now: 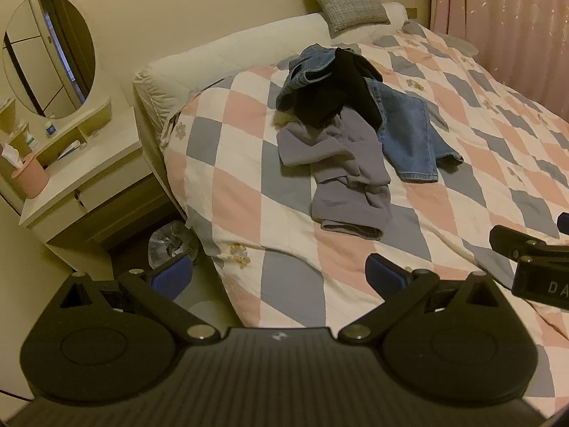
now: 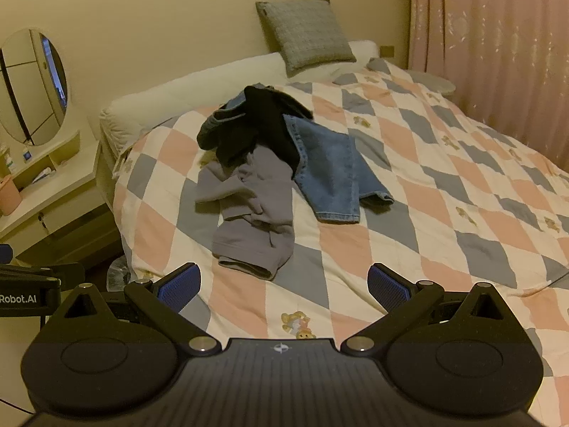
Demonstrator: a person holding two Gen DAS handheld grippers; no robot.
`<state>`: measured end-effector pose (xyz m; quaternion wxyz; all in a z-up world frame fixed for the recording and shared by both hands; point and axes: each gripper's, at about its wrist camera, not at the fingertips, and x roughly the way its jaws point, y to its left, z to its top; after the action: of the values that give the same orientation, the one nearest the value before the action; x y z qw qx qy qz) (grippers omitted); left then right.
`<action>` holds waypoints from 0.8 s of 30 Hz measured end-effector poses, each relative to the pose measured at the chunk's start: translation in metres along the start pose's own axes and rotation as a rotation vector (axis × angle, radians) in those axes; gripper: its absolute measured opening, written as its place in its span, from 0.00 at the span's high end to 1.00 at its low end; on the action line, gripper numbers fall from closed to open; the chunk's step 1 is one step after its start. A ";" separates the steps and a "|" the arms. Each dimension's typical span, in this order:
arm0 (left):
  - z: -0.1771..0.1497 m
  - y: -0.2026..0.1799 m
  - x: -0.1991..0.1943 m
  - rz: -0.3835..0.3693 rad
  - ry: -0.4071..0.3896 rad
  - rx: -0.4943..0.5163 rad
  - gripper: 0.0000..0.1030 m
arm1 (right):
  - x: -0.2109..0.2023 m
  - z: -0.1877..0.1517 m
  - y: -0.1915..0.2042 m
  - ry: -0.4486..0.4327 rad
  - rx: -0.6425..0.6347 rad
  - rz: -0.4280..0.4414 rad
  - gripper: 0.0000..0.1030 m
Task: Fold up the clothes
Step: 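Move both tools toward the grey sweatpants on the clothes pile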
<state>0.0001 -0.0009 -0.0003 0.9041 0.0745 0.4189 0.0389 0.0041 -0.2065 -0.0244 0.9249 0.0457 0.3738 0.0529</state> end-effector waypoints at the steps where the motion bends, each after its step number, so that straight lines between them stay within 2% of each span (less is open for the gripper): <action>1: 0.000 -0.001 0.000 0.000 0.000 -0.001 0.01 | 0.000 0.000 0.000 0.000 0.000 0.000 0.00; 11: 0.000 -0.012 0.003 0.004 0.003 -0.006 0.01 | 0.002 0.002 -0.007 0.001 -0.006 -0.001 0.00; 17: -0.006 -0.010 0.017 -0.060 0.068 -0.047 0.01 | 0.005 0.005 -0.008 0.003 -0.002 -0.005 0.00; 24: -0.008 -0.009 0.020 -0.073 0.083 -0.030 0.01 | 0.004 0.000 -0.010 0.002 0.014 -0.006 0.00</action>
<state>0.0068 -0.0067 -0.0219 0.8879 0.0440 0.4577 0.0154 0.0073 -0.2158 -0.0284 0.9244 0.0511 0.3750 0.0475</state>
